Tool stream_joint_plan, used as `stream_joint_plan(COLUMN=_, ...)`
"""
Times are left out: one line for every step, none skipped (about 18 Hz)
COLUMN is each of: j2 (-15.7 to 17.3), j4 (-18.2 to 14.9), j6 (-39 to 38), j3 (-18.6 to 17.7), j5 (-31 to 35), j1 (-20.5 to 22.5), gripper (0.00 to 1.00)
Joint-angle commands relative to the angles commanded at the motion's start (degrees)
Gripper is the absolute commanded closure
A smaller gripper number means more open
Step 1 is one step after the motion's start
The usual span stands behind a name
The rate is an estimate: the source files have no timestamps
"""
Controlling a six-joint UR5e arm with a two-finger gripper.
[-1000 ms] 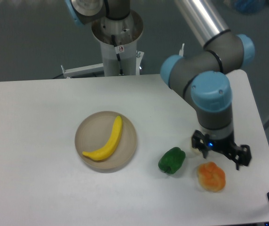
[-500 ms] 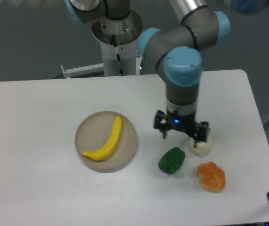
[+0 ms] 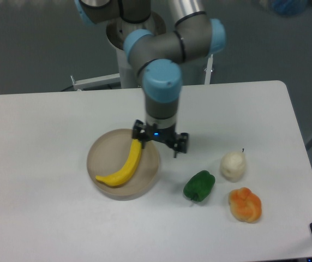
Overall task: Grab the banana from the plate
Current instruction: 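Lower the gripper onto the middle of the yellow banana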
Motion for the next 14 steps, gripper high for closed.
stream_joint_plan(j2=-0.6, j4=1.9, j6=0.0, j3=-0.9, j5=0.0, j1=-0.5, gripper=0.0)
stream_joint_plan(j2=-0.9, j4=3.3, j6=0.0, j3=-1.8, j5=0.1, j1=-0.6, gripper=0.0)
stream_joint_plan(j2=-1.2, j4=4.3, j6=0.1, j3=-2.7, j5=0.1, j1=-0.8, gripper=0.0)
stream_joint_plan(j2=-1.8, j4=5.0, j6=0.3, j3=-3.2, j5=0.1, j1=-1.2, gripper=0.0)
stream_joint_plan(j2=-2.3, j4=5.6, j6=0.3, j3=-3.3, j5=0.4, j1=-1.4, gripper=0.0)
stream_joint_plan(j2=-3.0, j4=6.0, j6=0.3, j3=-3.5, j5=0.4, j1=-1.5, gripper=0.0)
stream_joint_plan(j2=-3.3, j4=6.3, j6=0.3, j3=-3.5, j5=0.4, j1=-1.7, gripper=0.0)
stream_joint_plan(j2=-3.4, j4=6.9, j6=0.3, j3=-3.8, j5=0.4, j1=-1.8, gripper=0.0)
stream_joint_plan(j2=-3.4, j4=7.0, j6=0.3, j3=-4.0, j5=0.4, j1=-1.8, gripper=0.0)
stream_joint_plan(j2=-3.8, j4=7.1, j6=0.4, j3=-4.1, j5=0.4, j1=-1.9, gripper=0.0)
stream_joint_plan(j2=-4.4, j4=7.2, j6=0.5, j3=-4.1, j5=0.4, j1=-1.9, gripper=0.0)
stream_joint_plan(j2=-4.7, j4=7.5, j6=0.5, j3=-4.1, j5=0.4, j1=-1.9, gripper=0.0)
stream_joint_plan(j2=-4.8, j4=7.9, j6=0.5, j3=-4.2, j5=0.4, j1=-2.1, gripper=0.0)
stream_joint_plan(j2=-4.9, j4=8.4, j6=0.5, j3=-4.5, j5=0.5, j1=-2.3, gripper=0.0)
